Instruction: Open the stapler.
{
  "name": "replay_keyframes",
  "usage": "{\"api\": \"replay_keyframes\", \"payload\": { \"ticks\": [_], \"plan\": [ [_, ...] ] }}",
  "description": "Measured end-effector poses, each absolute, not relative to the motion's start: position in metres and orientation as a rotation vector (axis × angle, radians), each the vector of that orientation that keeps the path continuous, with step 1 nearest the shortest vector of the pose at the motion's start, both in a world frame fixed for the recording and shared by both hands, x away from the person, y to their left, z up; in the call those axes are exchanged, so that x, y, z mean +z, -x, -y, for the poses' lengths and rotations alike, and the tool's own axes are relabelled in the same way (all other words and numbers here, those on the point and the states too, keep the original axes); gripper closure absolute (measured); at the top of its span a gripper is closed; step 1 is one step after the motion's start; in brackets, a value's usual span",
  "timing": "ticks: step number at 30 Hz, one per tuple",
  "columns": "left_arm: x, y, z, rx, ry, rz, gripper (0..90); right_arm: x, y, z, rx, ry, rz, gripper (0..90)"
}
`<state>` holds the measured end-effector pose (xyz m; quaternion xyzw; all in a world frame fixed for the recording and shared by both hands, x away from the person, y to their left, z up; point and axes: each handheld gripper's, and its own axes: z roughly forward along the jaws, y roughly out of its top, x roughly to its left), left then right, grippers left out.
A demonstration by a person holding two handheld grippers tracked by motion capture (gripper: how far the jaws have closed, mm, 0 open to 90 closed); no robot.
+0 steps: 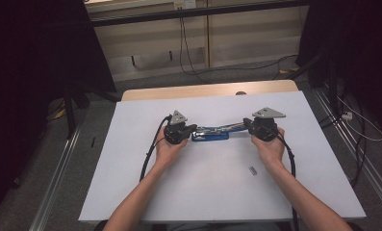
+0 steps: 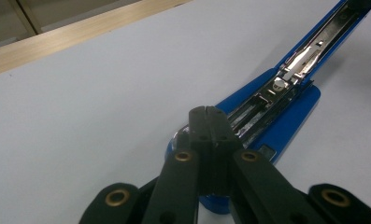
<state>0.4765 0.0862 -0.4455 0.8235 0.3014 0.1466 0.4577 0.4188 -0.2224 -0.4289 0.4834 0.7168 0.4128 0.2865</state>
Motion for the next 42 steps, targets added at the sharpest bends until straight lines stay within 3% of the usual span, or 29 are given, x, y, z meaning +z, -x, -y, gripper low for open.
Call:
{"api": "replay_keyframes", "payload": {
  "ticks": [31,39,42],
  "plan": [
    [-0.441,-0.472,-0.085,0.418,-1.993,-0.715,90.0,-0.441,-0.42,0.224,1.093,-1.283,-1.944,90.0],
    [-0.438,-0.475,-0.096,0.427,-1.96,-0.765,83.7,-0.439,-0.419,0.226,1.119,-1.28,-1.928,90.0],
    [-0.437,-0.476,-0.1,0.418,-1.94,-0.784,76.5,-0.437,-0.419,0.227,1.133,-1.268,-1.931,89.9]
  ]
}}
